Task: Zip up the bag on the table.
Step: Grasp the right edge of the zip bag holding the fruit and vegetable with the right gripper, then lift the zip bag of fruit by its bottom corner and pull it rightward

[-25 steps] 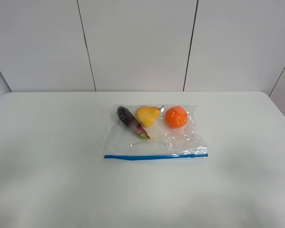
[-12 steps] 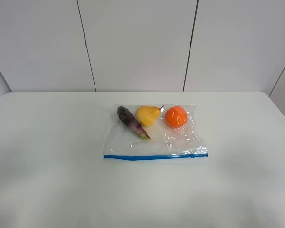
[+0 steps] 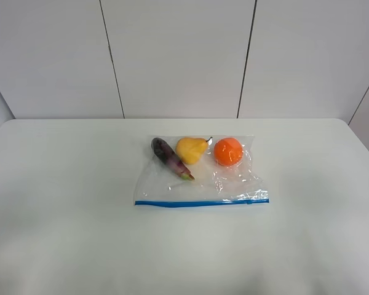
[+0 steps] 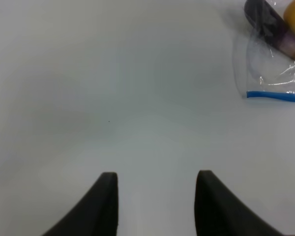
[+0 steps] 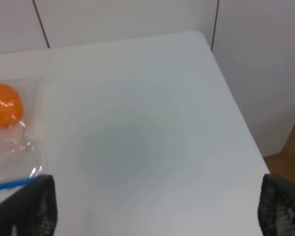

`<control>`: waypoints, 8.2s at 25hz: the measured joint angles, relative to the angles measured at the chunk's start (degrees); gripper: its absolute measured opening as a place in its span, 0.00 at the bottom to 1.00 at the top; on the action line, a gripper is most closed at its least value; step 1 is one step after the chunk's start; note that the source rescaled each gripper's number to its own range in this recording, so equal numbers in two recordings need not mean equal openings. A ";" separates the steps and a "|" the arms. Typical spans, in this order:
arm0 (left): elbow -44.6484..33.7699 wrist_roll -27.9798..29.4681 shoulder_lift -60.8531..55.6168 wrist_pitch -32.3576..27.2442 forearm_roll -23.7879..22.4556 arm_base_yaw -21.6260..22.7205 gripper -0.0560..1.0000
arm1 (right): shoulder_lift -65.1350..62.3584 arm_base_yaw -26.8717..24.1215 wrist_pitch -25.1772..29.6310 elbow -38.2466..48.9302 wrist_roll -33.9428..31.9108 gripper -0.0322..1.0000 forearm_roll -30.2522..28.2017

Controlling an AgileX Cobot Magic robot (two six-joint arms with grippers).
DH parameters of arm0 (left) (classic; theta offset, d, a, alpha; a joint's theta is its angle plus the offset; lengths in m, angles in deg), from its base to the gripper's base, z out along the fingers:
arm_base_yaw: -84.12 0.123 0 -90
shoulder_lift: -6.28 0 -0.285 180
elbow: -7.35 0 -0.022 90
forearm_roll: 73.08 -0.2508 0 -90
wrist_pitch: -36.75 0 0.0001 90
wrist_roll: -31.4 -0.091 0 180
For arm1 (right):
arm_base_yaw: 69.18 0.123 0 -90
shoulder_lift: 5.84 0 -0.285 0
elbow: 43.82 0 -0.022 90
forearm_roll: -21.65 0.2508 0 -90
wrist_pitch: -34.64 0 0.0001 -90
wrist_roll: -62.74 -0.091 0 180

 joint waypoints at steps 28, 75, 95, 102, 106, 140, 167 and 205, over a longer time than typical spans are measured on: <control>0.00 -0.38 0.00 0.00 0.00 0.00 0.56 | 48.33 0.00 -21.63 -7.94 -0.93 0.88 -18.07; 0.00 -0.42 0.00 0.00 0.00 0.00 0.56 | 95.45 -22.12 -5.17 -14.18 56.55 0.76 72.10; 0.00 -0.42 0.00 0.00 0.06 0.00 0.56 | 108.12 -22.12 -0.54 -16.69 69.06 0.73 81.59; 0.00 -0.42 0.00 0.00 0.06 0.00 0.56 | 108.16 -20.51 0.27 -16.69 70.86 0.72 81.91; 0.00 -0.42 0.00 0.00 0.06 0.00 0.56 | 108.16 -16.35 -1.19 -16.69 71.60 0.71 83.69; 0.00 -0.88 0.00 0.00 0.06 0.00 0.56 | 110.85 -10.83 -4.88 -16.74 73.05 0.38 88.01; 0.00 -0.88 0.00 0.00 0.01 0.00 0.56 | 108.60 -10.83 0.65 -17.03 73.14 0.03 89.91; 0.00 -0.88 0.00 0.00 0.01 0.00 0.56 | 98.53 -10.83 7.81 -17.17 74.97 0.03 97.10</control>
